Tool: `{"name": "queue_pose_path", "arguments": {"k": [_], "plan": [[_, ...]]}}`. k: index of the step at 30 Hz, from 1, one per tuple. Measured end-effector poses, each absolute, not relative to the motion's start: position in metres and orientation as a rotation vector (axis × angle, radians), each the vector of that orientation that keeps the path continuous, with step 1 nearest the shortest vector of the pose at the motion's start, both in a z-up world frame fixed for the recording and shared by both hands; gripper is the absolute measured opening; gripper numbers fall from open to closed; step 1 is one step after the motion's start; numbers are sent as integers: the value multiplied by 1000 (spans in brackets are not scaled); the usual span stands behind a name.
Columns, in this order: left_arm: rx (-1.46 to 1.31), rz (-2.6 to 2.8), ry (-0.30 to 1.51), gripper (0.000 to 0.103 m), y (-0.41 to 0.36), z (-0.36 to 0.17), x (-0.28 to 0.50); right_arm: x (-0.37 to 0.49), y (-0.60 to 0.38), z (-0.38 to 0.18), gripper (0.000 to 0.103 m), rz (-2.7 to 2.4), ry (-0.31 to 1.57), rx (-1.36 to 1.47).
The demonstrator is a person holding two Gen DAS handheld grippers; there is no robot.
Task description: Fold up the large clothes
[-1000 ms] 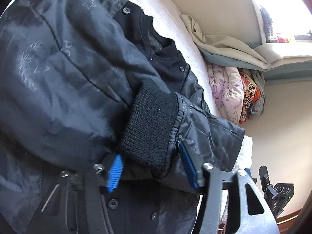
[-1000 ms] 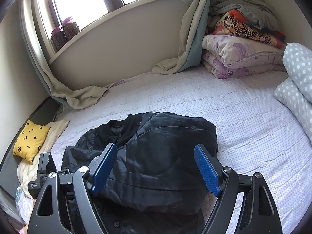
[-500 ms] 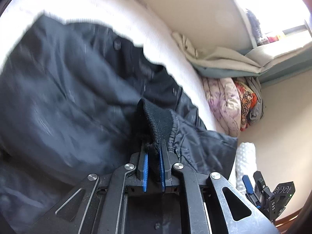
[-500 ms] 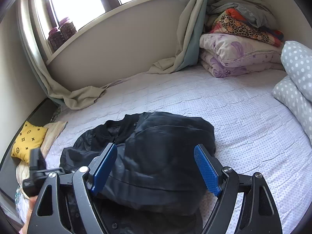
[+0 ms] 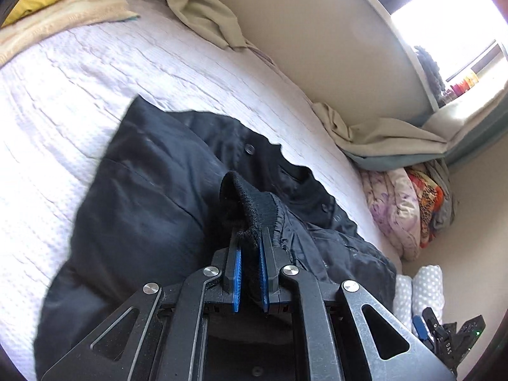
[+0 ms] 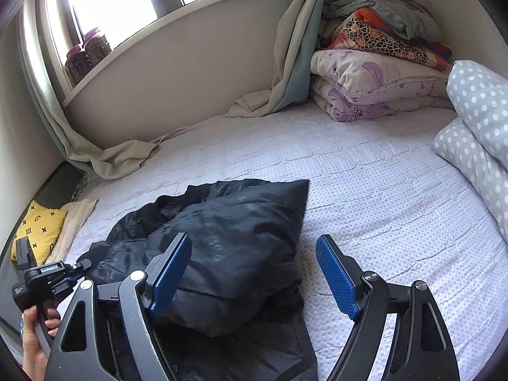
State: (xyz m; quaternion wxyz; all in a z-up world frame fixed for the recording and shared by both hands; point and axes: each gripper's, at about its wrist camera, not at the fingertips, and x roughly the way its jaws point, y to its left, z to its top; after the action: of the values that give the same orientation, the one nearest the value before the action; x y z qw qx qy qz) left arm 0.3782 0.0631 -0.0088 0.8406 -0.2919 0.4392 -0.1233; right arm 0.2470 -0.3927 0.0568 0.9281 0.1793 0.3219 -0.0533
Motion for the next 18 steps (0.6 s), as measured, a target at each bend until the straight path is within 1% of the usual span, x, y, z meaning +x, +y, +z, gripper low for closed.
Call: {"name": "queue_pose_path", "arguments": {"k": [5, 7, 9, 11, 12, 14, 16, 18], "plan": [[-663, -212, 904, 12, 89, -7, 378, 248, -395, 55, 80, -114, 669, 372], [-657, -185, 890, 12, 94, -5, 378, 249, -396, 54, 78, -116, 672, 372], [-631, -155, 880, 12, 99, -4, 376, 251, -397, 52, 73, -115, 681, 368], [-614, -142, 897, 12, 98, -9, 374, 254, -397, 50, 63, -113, 697, 361], [-607, -137, 906, 12, 98, -12, 373, 256, -397, 48, 60, -114, 707, 358], [-589, -128, 929, 12, 96, -19, 370, 260, -396, 45, 50, -107, 725, 356], [-588, -132, 943, 12, 93, -24, 367, 263, -396, 42, 44, -100, 737, 352], [-581, -140, 946, 12, 89, -24, 366, 265, -394, 41, 44, -90, 745, 348]]}}
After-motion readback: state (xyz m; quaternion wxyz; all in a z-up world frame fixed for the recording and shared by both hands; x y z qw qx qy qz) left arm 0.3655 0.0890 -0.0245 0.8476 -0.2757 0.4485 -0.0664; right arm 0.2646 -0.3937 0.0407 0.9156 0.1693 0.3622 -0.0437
